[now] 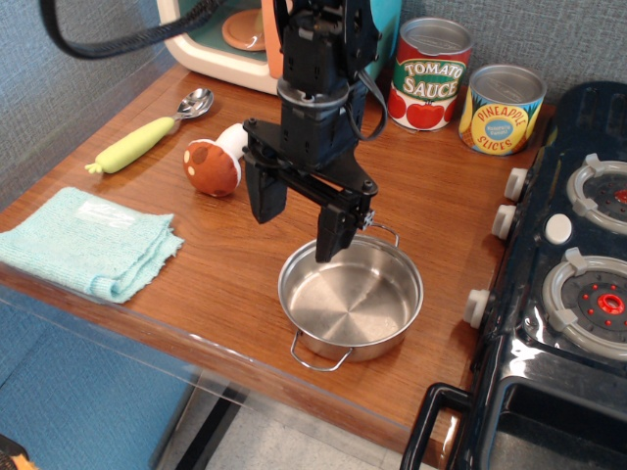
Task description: Move the silver pot to the front corner opposite the blue rag.
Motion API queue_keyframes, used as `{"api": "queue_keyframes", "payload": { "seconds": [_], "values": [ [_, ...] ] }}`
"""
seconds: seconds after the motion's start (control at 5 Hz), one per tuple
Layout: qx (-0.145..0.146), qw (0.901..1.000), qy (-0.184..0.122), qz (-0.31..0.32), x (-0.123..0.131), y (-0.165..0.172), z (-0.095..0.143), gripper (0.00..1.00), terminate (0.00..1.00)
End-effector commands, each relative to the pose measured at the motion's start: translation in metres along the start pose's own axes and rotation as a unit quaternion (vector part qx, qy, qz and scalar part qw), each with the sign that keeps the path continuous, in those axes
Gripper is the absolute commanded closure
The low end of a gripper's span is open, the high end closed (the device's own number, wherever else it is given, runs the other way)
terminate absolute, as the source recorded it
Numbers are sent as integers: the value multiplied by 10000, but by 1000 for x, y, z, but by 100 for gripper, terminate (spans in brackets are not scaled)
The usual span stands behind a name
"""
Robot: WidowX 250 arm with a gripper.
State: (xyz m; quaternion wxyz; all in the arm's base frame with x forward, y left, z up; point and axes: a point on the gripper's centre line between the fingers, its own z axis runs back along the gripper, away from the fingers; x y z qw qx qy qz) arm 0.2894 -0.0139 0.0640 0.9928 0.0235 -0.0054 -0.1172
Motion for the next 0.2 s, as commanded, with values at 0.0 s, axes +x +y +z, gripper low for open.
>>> {"api": "queue_keyframes", "payload": {
  "seconds": [0.0],
  "values": [
    [41,9998,-176,31,1,4,11,0,100]
  ]
}}
